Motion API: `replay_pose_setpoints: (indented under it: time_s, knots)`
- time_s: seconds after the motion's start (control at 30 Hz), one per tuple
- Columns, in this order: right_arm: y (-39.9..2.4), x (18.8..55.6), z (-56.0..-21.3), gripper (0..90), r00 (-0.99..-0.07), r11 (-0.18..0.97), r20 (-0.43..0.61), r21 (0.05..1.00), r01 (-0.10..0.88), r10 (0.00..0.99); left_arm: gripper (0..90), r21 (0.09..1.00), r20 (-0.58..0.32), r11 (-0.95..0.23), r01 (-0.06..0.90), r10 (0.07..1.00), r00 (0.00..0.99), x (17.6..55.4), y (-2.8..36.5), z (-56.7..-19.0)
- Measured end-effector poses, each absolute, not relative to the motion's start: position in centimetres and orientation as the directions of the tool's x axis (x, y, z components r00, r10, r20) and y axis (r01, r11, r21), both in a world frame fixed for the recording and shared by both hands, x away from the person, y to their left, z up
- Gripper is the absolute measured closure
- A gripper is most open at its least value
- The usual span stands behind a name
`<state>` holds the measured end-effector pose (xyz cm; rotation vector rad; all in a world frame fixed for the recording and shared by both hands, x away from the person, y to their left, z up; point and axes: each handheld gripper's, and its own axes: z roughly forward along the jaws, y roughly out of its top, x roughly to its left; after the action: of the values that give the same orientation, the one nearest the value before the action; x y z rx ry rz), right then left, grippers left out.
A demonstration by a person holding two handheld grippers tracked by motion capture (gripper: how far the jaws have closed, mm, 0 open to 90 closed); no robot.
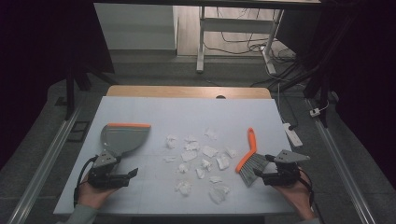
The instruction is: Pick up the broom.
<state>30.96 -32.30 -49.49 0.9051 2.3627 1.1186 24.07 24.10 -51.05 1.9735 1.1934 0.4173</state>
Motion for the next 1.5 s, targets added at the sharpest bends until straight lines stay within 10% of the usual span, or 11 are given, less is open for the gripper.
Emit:
replay_pose_setpoints:
  time_s: [1.5]
  knots:
    - [-29.6,32.5,-44.9,32.8,-0.655,0.468,0.003,0.696,0.544,0.756,18.2,0.753,-0.071,-0.314,0.578,0.835,0.546,25.3,23.0,-50.9]
